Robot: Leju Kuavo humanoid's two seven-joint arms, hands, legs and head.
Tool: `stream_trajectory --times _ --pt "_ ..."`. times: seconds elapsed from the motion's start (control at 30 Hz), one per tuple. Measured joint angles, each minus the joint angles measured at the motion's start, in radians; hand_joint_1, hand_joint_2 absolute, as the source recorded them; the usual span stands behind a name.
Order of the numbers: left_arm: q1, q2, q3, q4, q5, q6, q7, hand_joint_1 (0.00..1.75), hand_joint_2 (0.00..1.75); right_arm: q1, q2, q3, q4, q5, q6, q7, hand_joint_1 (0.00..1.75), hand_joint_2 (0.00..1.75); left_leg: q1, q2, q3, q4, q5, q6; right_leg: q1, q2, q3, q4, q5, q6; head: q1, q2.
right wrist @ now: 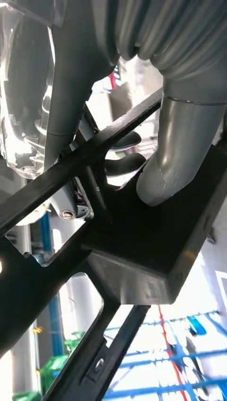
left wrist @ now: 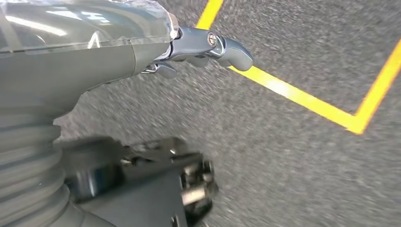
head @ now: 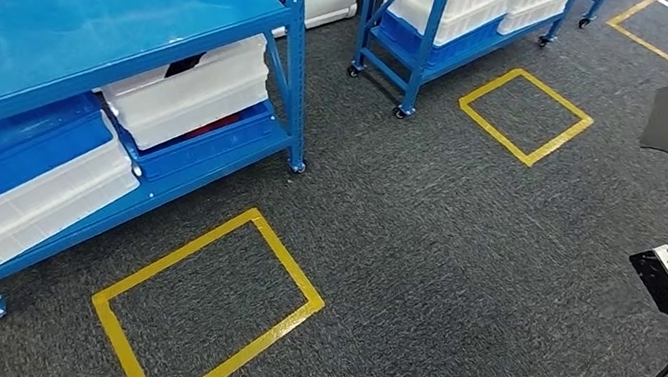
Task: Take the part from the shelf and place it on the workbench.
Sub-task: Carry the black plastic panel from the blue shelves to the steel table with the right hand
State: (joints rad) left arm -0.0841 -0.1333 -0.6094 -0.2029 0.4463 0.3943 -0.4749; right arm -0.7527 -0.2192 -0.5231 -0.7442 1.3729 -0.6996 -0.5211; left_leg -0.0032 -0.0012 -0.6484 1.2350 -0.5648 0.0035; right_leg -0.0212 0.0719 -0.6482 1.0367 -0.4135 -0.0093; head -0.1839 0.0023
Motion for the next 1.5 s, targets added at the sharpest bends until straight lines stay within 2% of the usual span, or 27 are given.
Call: stream_trajectory --times 0.07,0.13,0.23,0.33,0.37,0.47,0.5,0.53,0.57,0.6,0.67,0.7,0.77,0.8,0.87,0.93,1.0,1.03,1.1,1.13,1.2,1.23,1.27,1.3,1.37,1.43,1.5 --pt "0.003 0.006 -0.003 0.002 -0.001 0.01 0.014 0.0 1.75 0.002 0.0 0.007 -0.018 0.003 0.0 0.001 1.75 1.75 0.003 -0.049 0.055 -0.133 0.068 0.009 -0.001 0.027 -0.003 0.003 0.002 0.004 0.0 0.0" --pt "0.005 0.011 -0.008 0.004 -0.002 0.018 0.033 0.0 1.75 0.005 0.0 0.013 -0.031 0.006 0.0 0.004 1.75 1.75 0.005 -0.085 0.081 -0.196 0.086 0.013 -0.005 0.052 -0.011 0.003 0.008 0.016 0.0 0.0" --pt "0.008 0.017 -0.016 0.008 -0.003 0.032 0.079 0.0 1.75 0.019 -0.004 0.016 -0.051 0.01 0.0 0.01 1.75 1.75 0.002 -0.071 0.085 -0.203 0.085 0.016 -0.011 0.079 -0.017 -0.004 0.018 0.032 0.0 0.0" --pt "0.01 0.02 -0.018 0.009 -0.009 0.038 0.108 0.0 1.75 0.03 -0.009 0.017 -0.061 0.009 0.0 0.012 1.75 1.75 0.004 -0.061 0.088 -0.21 0.09 0.023 -0.012 0.079 -0.018 -0.006 0.019 0.037 0.0 0.0" --pt "0.012 0.024 -0.021 0.011 -0.018 0.044 0.138 0.0 1.75 0.038 -0.016 0.018 -0.07 0.004 0.0 0.013 1.75 1.75 0.005 -0.052 0.091 -0.219 0.094 0.029 -0.01 0.058 -0.021 0.002 0.012 0.04 0.0 0.0" --pt "0.034 0.061 -0.063 0.029 -0.08 0.07 0.397 0.0 1.75 0.097 -0.052 0.022 -0.124 -0.06 0.0 0.01 1.75 1.75 0.0 0.003 0.096 -0.237 0.104 0.045 -0.005 -0.047 -0.109 0.197 -0.087 0.05 0.0 0.0" --pt "0.043 0.075 -0.082 0.035 -0.103 0.074 0.491 0.0 1.75 0.126 -0.065 0.024 -0.144 -0.084 0.0 0.008 1.75 1.75 -0.002 0.022 0.095 -0.237 0.104 0.046 -0.006 -0.063 -0.133 0.254 -0.109 0.053 0.0 0.0" --pt "0.047 0.084 -0.097 0.039 -0.12 0.074 0.548 0.0 1.75 0.152 -0.075 0.025 -0.16 -0.094 0.0 0.008 1.75 1.75 -0.002 0.034 0.095 -0.237 0.102 0.045 -0.007 -0.067 -0.126 0.247 -0.098 0.054 0.0 0.0" --pt "0.05 0.092 -0.112 0.041 -0.136 0.073 0.591 0.0 1.75 0.177 -0.084 0.027 -0.176 -0.101 0.0 0.009 1.75 1.75 -0.003 0.047 0.095 -0.236 0.1 0.044 -0.007 -0.074 -0.1 0.203 -0.074 0.053 0.0 0.0" --pt "0.052 0.099 -0.128 0.043 -0.148 0.073 0.622 0.0 1.75 0.196 -0.091 0.032 -0.193 -0.105 0.0 0.011 1.75 1.75 -0.004 0.059 0.096 -0.235 0.097 0.041 -0.006 -0.095 -0.06 0.134 -0.045 0.052 0.0 0.0" --pt "0.052 0.11 -0.155 0.045 -0.155 0.076 0.641 0.0 1.75 0.218 -0.103 0.047 -0.221 -0.11 0.0 0.009 1.75 1.75 -0.011 0.085 0.097 -0.23 0.088 0.032 0.005 -0.136 0.002 0.021 -0.013 0.041 0.0 0.0" --pt "0.052 0.114 -0.163 0.045 -0.15 0.079 0.636 0.0 1.75 0.221 -0.106 0.057 -0.231 -0.111 0.0 0.006 1.75 1.75 -0.014 0.099 0.099 -0.228 0.083 0.026 0.01 -0.146 0.014 -0.004 -0.01 0.034 0.0 0.0" --pt "0.049 0.12 -0.168 0.045 -0.135 0.084 0.613 0.0 1.75 0.22 -0.108 0.072 -0.241 -0.106 0.0 0.0 1.75 1.75 -0.015 0.127 0.106 -0.229 0.076 0.017 0.014 -0.121 0.013 -0.01 -0.01 0.02 0.0 0.0" --pt "0.046 0.121 -0.168 0.045 -0.128 0.084 0.6 0.0 1.75 0.218 -0.108 0.079 -0.245 -0.098 0.0 -0.001 1.75 1.75 -0.013 0.125 0.108 -0.225 0.071 0.011 0.012 -0.108 0.014 -0.013 -0.008 0.014 0.0 0.0" --pt "0.039 0.124 -0.169 0.045 -0.121 0.08 0.57 0.0 1.75 0.213 -0.101 0.09 -0.26 -0.069 0.0 0.005 1.75 1.75 -0.007 0.076 0.09 -0.173 0.034 0.001 0.006 -0.085 0.016 -0.019 -0.003 0.003 0.0 0.0" --pt "0.036 0.125 -0.171 0.045 -0.123 0.075 0.546 0.0 1.75 0.212 -0.081 0.101 -0.281 -0.044 0.0 0.013 1.75 1.75 -0.003 0.019 0.033 -0.047 -0.032 -0.005 0.005 -0.062 0.016 -0.021 -0.001 -0.005 0.0 0.0" --pt "0.035 0.125 -0.176 0.045 -0.129 0.075 0.537 0.0 1.75 0.218 -0.057 0.112 -0.299 -0.032 0.0 0.016 1.75 1.75 -0.002 0.01 -0.016 0.055 -0.065 -0.007 0.007 -0.036 0.015 -0.019 0.0 -0.007 0.0 0.0" --pt "0.034 0.125 -0.18 0.045 -0.133 0.076 0.536 0.0 1.75 0.221 -0.046 0.117 -0.308 -0.03 0.0 0.018 1.75 1.75 -0.002 0.009 -0.018 0.055 -0.051 -0.006 0.007 -0.022 0.014 -0.018 0.0 -0.007 0.0 0.0" --pt "0.032 0.126 -0.187 0.045 -0.138 0.08 0.536 0.0 1.75 0.23 -0.032 0.131 -0.322 -0.038 0.0 0.043 1.75 1.75 -0.001 -0.008 0.027 -0.047 0.017 -0.001 0.007 0.005 0.014 -0.013 0.001 -0.006 0.0 0.0" --pt "0.031 0.126 -0.19 0.045 -0.139 0.082 0.536 0.0 1.75 0.235 -0.029 0.144 -0.329 -0.049 0.0 0.066 1.75 1.75 0.001 -0.035 0.057 -0.114 0.048 0.002 0.007 0.017 0.013 -0.01 0.001 -0.003 0.0 0.0" --pt "0.031 0.127 -0.193 0.046 -0.139 0.085 0.536 0.0 1.75 0.245 -0.027 0.183 -0.343 -0.069 0.0 0.107 1.75 1.75 0.005 -0.075 0.09 -0.196 0.079 0.007 0.007 0.041 0.004 -0.006 0.005 0.007 0.0 0.0" --pt "0.031 0.128 -0.195 0.047 -0.139 0.086 0.535 0.0 1.75 0.25 -0.025 0.199 -0.348 -0.068 0.0 0.111 1.75 1.75 0.005 -0.08 0.094 -0.207 0.079 0.01 0.006 0.054 -0.001 -0.007 0.009 0.014 0.0 0.0" --pt "0.03 0.127 -0.198 0.047 -0.14 0.086 0.533 0.0 1.75 0.256 -0.024 0.209 -0.351 -0.057 0.0 0.107 1.75 1.75 0.004 -0.067 0.095 -0.212 0.082 0.015 0.004 0.067 -0.004 -0.01 0.014 0.022 0.0 0.0" --pt "0.029 0.126 -0.201 0.047 -0.142 0.085 0.53 0.0 1.75 0.264 -0.02 0.214 -0.353 -0.034 0.0 0.101 1.75 1.75 0.003 -0.054 0.097 -0.218 0.087 0.023 0.002 0.068 -0.007 -0.012 0.016 0.027 0.0 0.0" --pt "0.027 0.125 -0.209 0.047 -0.142 0.089 0.518 0.0 1.75 0.273 -0.009 0.221 -0.353 0.042 0.0 0.12 1.75 1.75 0.003 -0.027 0.1 -0.232 0.098 0.038 0.004 0.019 -0.025 0.02 -0.008 0.035 0.0 0.0" --pt "0.03 0.126 -0.216 0.048 -0.14 0.095 0.505 0.0 1.75 0.257 0.002 0.254 -0.342 0.118 0.0 0.202 1.75 1.75 -0.001 0.001 0.097 -0.237 0.103 0.044 0.005 -0.046 -0.076 0.13 -0.071 0.039 0.0 0.0" --pt "0.033 0.13 -0.22 0.048 -0.14 0.097 0.498 0.0 1.75 0.211 -0.004 0.322 -0.307 0.154 0.001 0.31 1.75 1.75 -0.005 0.033 0.093 -0.235 0.103 0.045 0.002 -0.065 -0.126 0.246 -0.115 0.043 0.0 0.0"
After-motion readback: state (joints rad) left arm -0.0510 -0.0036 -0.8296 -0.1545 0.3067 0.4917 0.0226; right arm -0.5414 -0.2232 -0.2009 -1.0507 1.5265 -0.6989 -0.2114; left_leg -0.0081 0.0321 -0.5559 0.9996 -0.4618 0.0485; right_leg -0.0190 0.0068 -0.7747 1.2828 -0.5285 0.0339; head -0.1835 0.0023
